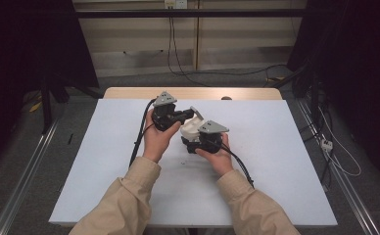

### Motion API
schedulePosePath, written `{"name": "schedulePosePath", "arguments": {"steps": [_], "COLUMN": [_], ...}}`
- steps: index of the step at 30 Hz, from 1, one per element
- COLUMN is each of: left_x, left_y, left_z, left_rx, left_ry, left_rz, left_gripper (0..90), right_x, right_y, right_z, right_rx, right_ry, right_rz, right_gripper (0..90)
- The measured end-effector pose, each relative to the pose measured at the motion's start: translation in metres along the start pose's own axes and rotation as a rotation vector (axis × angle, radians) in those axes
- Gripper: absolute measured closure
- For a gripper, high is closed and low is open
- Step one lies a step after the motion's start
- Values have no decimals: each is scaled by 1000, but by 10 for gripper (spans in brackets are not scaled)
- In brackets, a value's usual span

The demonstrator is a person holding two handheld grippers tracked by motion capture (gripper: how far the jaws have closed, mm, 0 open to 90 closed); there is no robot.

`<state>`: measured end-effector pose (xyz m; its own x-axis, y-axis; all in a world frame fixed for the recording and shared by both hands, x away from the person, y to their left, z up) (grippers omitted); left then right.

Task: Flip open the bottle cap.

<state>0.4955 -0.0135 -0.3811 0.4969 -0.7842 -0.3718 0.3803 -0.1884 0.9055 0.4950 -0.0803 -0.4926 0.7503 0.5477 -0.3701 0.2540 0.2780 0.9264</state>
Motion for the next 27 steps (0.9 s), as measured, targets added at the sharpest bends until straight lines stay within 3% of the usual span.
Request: {"name": "schedulePosePath", "arguments": {"steps": [27], "left_x": [13], "left_y": [7], "left_z": [1], "left_rx": [10], "left_ry": [3], "left_rz": [-3], "left_gripper": [900], "right_x": [0], "right_y": [0], "right_z": [0], "right_rx": [-3], "right_ry": [-1], "right_rz": [0], "right_gripper": [189]}}
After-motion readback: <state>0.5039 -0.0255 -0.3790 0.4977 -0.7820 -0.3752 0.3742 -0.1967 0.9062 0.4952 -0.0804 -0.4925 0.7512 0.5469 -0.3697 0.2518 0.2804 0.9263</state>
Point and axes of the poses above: each handheld gripper's, and its own axes: x roughly forward along the jaws, y roughly out of its top, z roughly to its right, the point moved 8 cm from there along x, roughly forward along the jaws, and after that the axes turned 3 degrees about -x, right-handed, at the moved point
